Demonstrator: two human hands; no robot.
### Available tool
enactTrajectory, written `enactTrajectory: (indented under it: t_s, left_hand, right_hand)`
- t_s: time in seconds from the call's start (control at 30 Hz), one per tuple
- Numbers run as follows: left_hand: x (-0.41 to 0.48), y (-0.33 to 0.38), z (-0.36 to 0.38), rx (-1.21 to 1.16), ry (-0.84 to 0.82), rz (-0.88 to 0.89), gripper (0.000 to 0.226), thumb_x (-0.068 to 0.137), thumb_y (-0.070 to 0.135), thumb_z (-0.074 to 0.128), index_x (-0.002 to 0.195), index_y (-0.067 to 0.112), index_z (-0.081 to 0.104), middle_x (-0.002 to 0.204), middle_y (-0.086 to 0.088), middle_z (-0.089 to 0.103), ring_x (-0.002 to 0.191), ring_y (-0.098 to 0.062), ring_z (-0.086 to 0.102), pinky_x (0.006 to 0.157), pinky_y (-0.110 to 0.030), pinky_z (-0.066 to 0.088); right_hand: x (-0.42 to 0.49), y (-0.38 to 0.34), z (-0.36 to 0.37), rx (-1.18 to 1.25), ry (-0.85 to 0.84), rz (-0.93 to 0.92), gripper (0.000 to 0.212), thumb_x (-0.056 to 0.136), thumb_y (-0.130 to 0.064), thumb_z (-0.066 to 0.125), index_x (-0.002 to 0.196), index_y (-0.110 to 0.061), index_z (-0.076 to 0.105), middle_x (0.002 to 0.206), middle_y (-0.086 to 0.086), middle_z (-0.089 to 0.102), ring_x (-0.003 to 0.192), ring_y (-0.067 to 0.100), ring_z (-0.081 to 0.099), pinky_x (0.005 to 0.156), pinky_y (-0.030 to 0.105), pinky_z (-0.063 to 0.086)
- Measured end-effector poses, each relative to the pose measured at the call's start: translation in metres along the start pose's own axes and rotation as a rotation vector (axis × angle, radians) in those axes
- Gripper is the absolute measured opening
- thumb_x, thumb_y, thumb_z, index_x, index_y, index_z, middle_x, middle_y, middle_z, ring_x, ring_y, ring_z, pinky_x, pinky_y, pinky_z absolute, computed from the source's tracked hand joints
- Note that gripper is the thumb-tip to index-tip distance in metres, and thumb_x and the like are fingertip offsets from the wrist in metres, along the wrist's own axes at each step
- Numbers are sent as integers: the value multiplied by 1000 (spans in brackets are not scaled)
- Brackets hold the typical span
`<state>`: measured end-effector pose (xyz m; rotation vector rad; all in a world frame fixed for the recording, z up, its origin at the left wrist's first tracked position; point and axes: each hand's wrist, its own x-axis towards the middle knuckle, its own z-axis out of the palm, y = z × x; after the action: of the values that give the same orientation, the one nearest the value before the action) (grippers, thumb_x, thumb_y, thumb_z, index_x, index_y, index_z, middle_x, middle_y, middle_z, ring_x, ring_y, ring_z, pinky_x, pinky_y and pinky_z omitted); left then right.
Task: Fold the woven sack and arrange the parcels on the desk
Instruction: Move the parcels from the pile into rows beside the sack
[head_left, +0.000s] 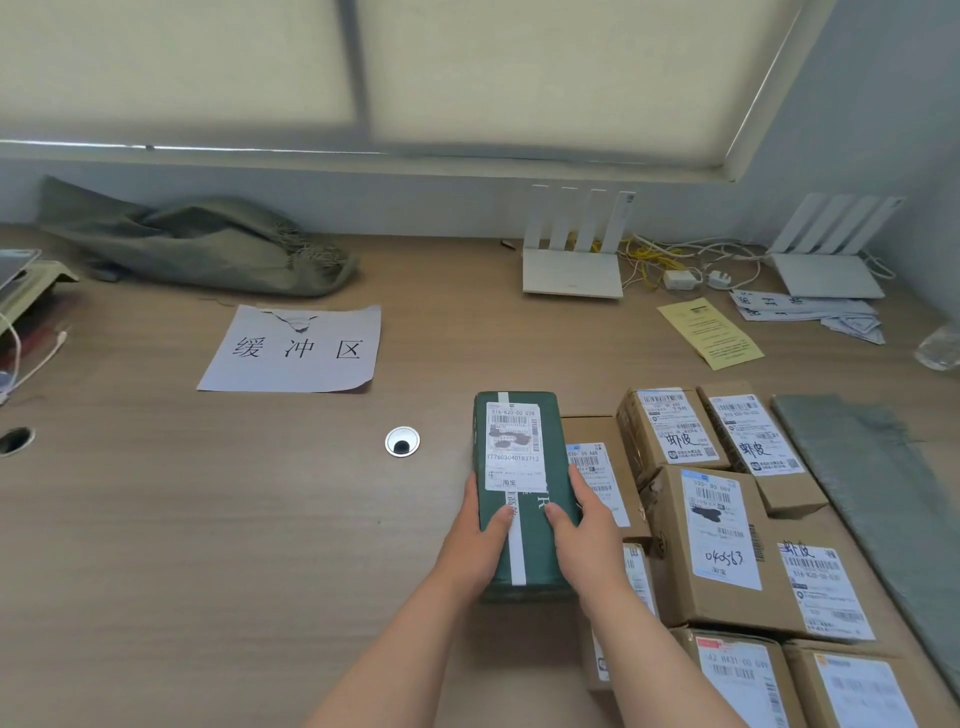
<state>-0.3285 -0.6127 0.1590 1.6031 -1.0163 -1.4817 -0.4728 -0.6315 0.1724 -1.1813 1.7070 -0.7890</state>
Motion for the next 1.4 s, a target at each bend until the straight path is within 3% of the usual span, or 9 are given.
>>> enactTrajectory:
  t_s: [0.17, 0.27, 0.33, 0.37, 0.47, 0.63, 0.7, 1.07, 1.4]
  left_hand:
    - [-1, 4, 0, -13, -5, -17, 53, 103, 26, 51, 149, 41, 29, 134, 14, 63, 114, -5, 65, 95, -24, 53]
    - [-7, 10, -2, 5, -3, -85, 64, 98, 38, 56, 153, 36, 24, 140, 10, 59, 119, -12, 63, 103, -33, 51]
    - [-10, 15, -8, 55, 91, -159, 94, 79, 60, 59, 157, 38, 11, 151, 5, 49, 133, -22, 52, 111, -43, 44]
    - [-15, 19, -12, 78, 148, -175, 99, 73, 64, 58, 157, 39, 11, 155, 3, 43, 139, -25, 45, 114, -45, 40]
    - [-44, 41, -27, -3, 212, -89, 70, 89, 43, 64, 151, 36, 33, 153, 4, 41, 143, -19, 38, 114, -38, 38]
    - [-105, 54, -71, -123, 183, 71, 38, 93, 17, 62, 121, 42, 57, 128, 14, 60, 124, -6, 55, 97, -26, 46]
    - [-133, 53, -95, -133, 187, 97, 38, 93, 14, 61, 118, 42, 60, 124, 16, 63, 119, -3, 58, 95, -24, 47]
    - [-266, 17, -262, -122, 311, 185, 35, 93, 18, 64, 114, 46, 62, 121, 19, 65, 113, 8, 59, 99, -26, 47]
    - [-335, -38, -423, -135, 483, 173, 38, 78, 32, 64, 115, 44, 63, 122, 13, 66, 118, -3, 59, 97, -27, 47]
  right_hand:
    - [-1, -4, 1, -29, 12, -20, 60, 100, -13, 58, 155, -25, 37, 150, 1, 52, 130, 21, 54, 102, 35, 50]
    - [-5, -10, 0, -63, 15, -42, 59, 100, -14, 58, 154, -25, 37, 149, 1, 52, 130, 21, 53, 103, 35, 48]
    - [-12, -17, -1, -64, 66, -71, 58, 99, -20, 60, 154, -23, 39, 152, 0, 50, 136, 20, 49, 107, 34, 44]
    - [-18, -21, -1, -42, 105, -94, 58, 99, -23, 60, 153, -22, 40, 153, -2, 49, 139, 19, 46, 110, 34, 41]
    - [-46, -40, 5, 118, 151, -122, 53, 98, -25, 62, 149, -28, 47, 148, -6, 53, 137, 11, 46, 115, 38, 40]
    - [-113, -81, 22, 436, 24, -64, 45, 97, -15, 64, 138, -31, 58, 128, -7, 64, 119, 6, 59, 102, 31, 47]
    - [-143, -95, 33, 500, -31, -67, 43, 96, -12, 64, 136, -29, 60, 123, -6, 67, 114, 5, 62, 97, 31, 50]
    - [-284, -138, 162, 499, -290, -39, 37, 94, -18, 67, 125, -37, 67, 117, -10, 74, 118, 14, 65, 104, 44, 50]
    - [-369, -170, 311, 359, -499, -20, 40, 92, -18, 68, 126, -39, 65, 118, -9, 72, 111, 9, 67, 98, 39, 52]
